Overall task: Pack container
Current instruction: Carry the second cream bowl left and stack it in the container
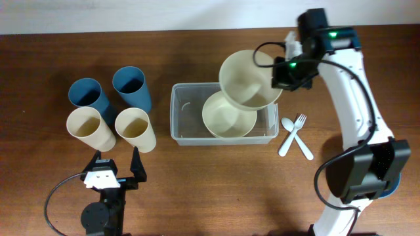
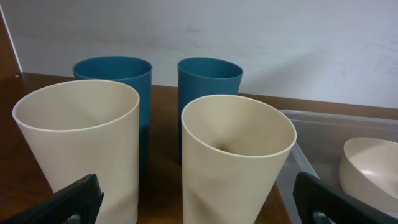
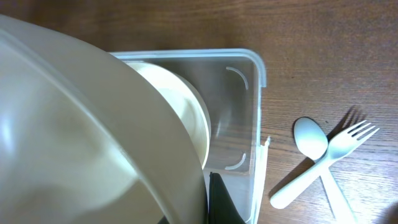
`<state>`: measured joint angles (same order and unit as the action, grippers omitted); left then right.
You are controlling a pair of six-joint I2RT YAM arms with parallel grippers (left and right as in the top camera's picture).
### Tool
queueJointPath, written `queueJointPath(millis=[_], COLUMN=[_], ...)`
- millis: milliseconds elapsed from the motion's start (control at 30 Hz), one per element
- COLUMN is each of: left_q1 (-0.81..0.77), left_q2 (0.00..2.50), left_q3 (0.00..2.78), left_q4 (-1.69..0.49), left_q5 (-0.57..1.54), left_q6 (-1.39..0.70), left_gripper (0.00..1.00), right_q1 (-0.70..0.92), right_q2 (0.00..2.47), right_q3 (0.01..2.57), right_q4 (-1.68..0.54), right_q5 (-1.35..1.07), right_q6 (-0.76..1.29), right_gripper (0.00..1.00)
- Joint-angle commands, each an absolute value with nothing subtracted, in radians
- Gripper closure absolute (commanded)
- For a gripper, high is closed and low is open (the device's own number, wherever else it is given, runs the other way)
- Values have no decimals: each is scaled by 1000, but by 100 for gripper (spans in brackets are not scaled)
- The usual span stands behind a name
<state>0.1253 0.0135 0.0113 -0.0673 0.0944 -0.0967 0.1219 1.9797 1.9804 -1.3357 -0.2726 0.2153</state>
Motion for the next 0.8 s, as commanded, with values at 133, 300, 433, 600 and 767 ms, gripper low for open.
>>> queueJointPath(millis=[133,300,433,600,767], left_q1=[122,122,122,122,122], left_q2=[5,5,5,5,5], left_q3=[10,10,10,10,10], left_q4=[-75,-75,-75,-75,-75], left_q5=[101,101,101,101,101], left_q6=[-81,-81,-81,-81,-81], left_gripper=[0,0,0,0,0], right_q1=[200,243,265,269,269], right_q2=[1981,1983,1983,1983,1983], right_q3=[1965,1821,1725,1688,1687], right_q4=[-1353,-1274,-1206,-1176,-1151], right_q5=[-141,-138,-138,-138,-137], right_q6=[244,263,271,270,270], right_gripper=[96,96,96,96,96])
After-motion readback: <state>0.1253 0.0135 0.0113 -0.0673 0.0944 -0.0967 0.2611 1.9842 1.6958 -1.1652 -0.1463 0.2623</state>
